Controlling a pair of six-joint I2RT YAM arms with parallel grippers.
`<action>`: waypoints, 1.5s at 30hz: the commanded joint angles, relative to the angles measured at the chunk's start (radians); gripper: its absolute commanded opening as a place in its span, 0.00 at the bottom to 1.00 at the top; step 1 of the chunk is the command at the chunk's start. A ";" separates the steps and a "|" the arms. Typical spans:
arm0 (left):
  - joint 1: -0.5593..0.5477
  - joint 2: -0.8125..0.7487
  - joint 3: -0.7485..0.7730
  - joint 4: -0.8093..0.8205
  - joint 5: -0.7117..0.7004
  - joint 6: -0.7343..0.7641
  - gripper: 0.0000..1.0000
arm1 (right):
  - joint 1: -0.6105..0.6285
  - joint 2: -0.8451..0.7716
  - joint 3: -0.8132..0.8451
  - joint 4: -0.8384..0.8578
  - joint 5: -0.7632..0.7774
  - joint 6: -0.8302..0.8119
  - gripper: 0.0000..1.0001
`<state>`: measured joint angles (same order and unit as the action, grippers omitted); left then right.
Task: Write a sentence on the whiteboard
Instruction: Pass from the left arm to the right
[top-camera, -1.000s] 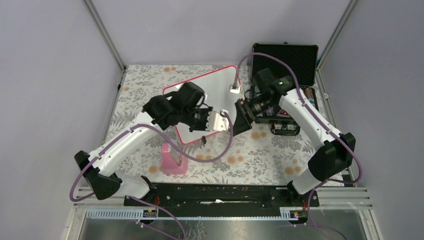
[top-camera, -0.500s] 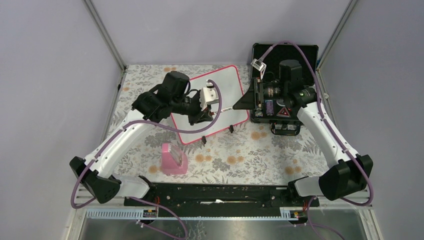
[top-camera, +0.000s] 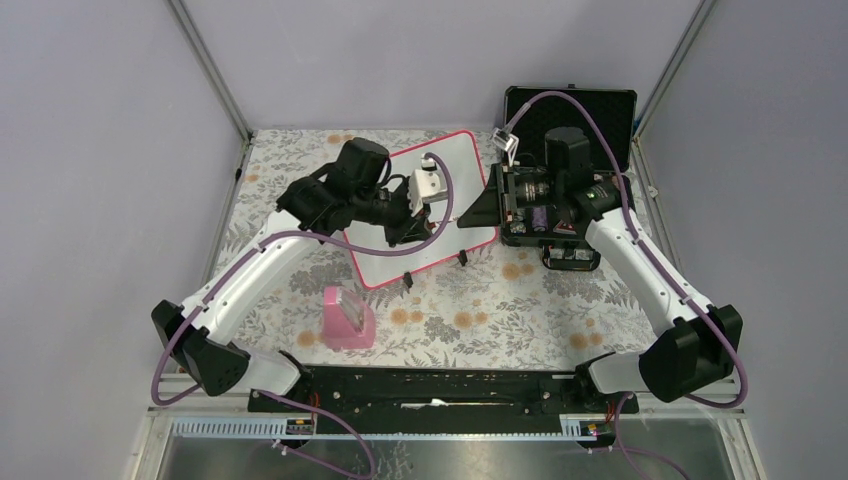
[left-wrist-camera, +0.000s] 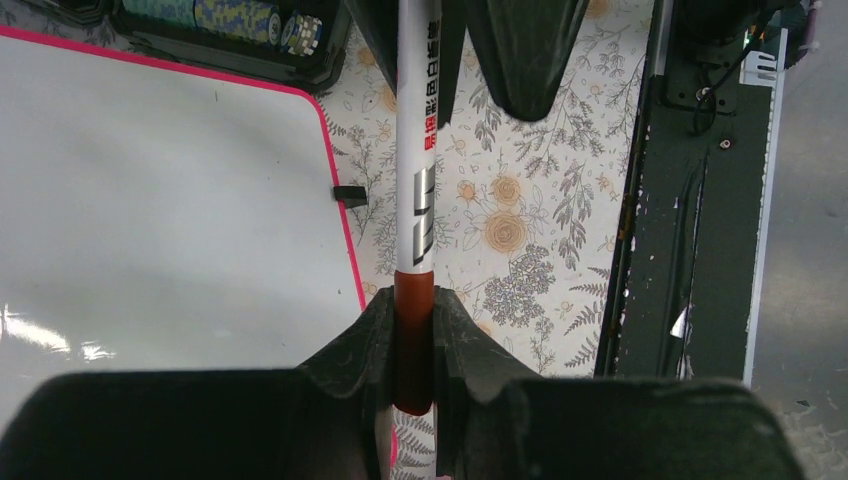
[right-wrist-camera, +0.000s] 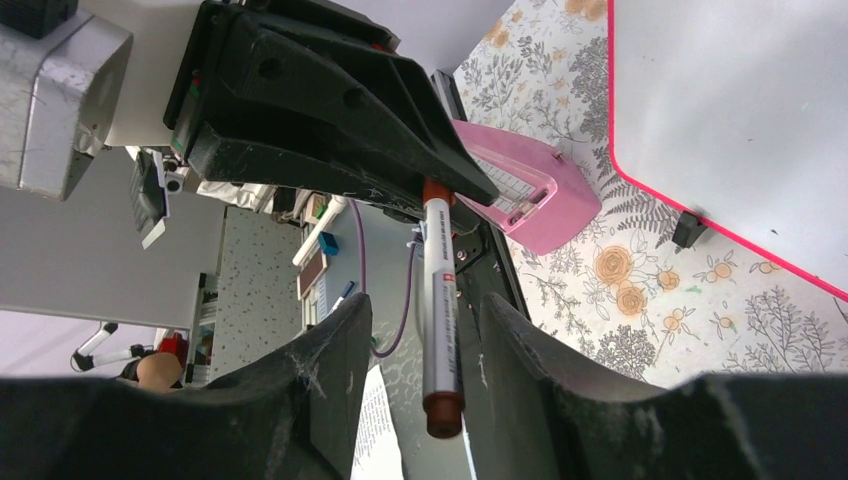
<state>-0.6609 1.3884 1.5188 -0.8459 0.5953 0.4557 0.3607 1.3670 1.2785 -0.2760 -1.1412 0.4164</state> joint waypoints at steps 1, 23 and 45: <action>-0.011 0.006 0.055 0.018 0.005 0.007 0.00 | 0.029 -0.019 0.027 -0.010 0.020 -0.029 0.45; -0.052 0.024 0.071 -0.035 -0.033 0.061 0.00 | 0.053 -0.020 0.035 -0.093 0.044 -0.106 0.43; -0.052 -0.004 0.058 -0.052 -0.003 0.117 0.04 | 0.071 -0.024 0.056 -0.137 0.104 -0.153 0.00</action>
<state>-0.7124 1.4178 1.5555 -0.9016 0.5678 0.5312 0.4206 1.3666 1.2892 -0.3939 -1.0664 0.2951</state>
